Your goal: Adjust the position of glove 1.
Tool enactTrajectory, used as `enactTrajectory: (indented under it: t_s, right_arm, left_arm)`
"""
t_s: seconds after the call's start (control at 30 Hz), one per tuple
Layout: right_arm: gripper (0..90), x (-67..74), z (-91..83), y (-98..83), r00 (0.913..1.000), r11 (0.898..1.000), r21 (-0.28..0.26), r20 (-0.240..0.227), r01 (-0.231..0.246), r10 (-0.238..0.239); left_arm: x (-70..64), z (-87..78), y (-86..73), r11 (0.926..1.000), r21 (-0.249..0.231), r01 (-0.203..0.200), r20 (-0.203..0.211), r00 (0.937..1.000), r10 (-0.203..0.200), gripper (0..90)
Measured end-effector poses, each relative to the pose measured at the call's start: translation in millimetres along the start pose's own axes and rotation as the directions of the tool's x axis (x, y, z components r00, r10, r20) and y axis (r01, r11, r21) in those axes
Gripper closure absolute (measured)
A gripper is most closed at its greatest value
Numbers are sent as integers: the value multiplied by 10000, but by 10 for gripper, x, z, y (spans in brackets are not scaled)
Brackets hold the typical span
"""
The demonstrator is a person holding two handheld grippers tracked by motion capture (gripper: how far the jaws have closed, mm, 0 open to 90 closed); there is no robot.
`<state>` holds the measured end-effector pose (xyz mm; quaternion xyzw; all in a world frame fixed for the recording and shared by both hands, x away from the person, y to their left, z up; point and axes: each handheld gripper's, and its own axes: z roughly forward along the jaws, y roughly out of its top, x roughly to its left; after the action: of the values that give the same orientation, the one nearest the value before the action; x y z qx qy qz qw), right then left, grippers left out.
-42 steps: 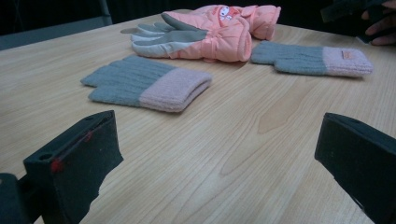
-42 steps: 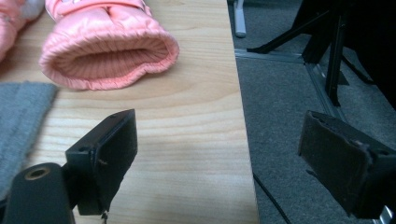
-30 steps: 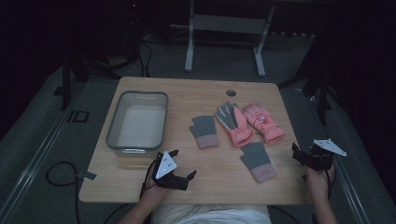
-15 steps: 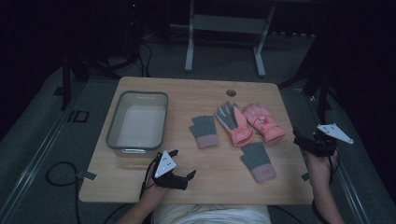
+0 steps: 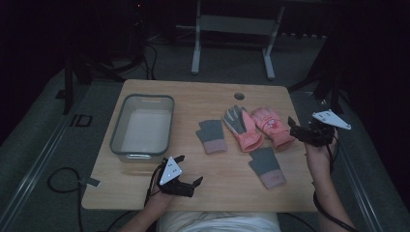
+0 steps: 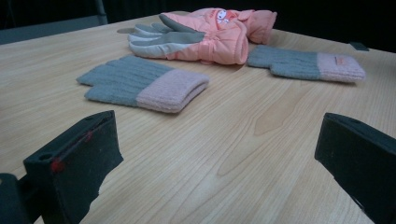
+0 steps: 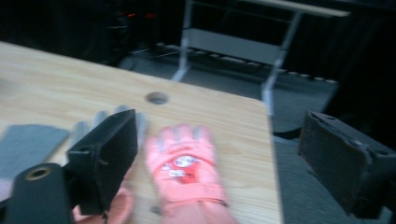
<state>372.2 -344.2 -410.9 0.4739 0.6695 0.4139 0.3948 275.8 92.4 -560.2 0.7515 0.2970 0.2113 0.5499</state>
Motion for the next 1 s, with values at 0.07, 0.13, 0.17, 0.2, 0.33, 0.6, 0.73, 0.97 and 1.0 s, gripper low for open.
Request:
enactTrajectory:
  t_s: [0.07, 0.13, 0.17, 0.2, 0.33, 0.6, 0.73, 0.97, 1.0]
  right_arm:
    - [137, 60, 34, 46, 9996, 10000, -24, -281, 35, -36]
    - [188, 135, 51, 85, 9995, 9995, -156, -145, 277, -279]
    - [205, 162, 60, 106, 9983, 9990, -171, -391, 418, -425]
    - [224, 186, 74, 126, 9964, 9991, -151, -742, 395, -405]
    - [228, 324, 145, 170, 9862, 9957, 140, -1398, 913, -885]
    - [207, 558, 253, 213, 9688, 9954, 127, -2312, 948, -893]
    - [195, 743, 379, 268, 9509, 9952, 18, -2953, 977, -928]
    - [172, 939, 635, 284, 9208, 9975, 349, -3876, 612, -429]
    - [172, 939, 635, 284, 9208, 9975, 349, -3876, 612, -429]
  left_arm:
    - [3, -3, -2, 10000, -44, 29, 1, 10000, -29, 0]
    - [4, -4, -2, 10000, -47, 19, -5, 10000, -19, 0]
    - [4, -3, -1, 10000, -28, 8, -8, 10000, -8, 0]
    - [2, -2, -1, 10000, -16, 2, 10, 10000, -2, 0]
    - [-2, -2, 0, 10000, -6, -79, 24, 10000, 79, 0]
    - [-10, 1, 0, 9999, 17, -150, 23, 9999, 150, 0]
    - [-10, 2, 1, 9999, 31, -155, 47, 9999, 155, 0]
    - [-10, -1, 0, 9999, -2, -134, 26, 9999, 134, 0]
    - [-10, -1, 0, 9999, -2, -134, 26, 9999, 134, 0]
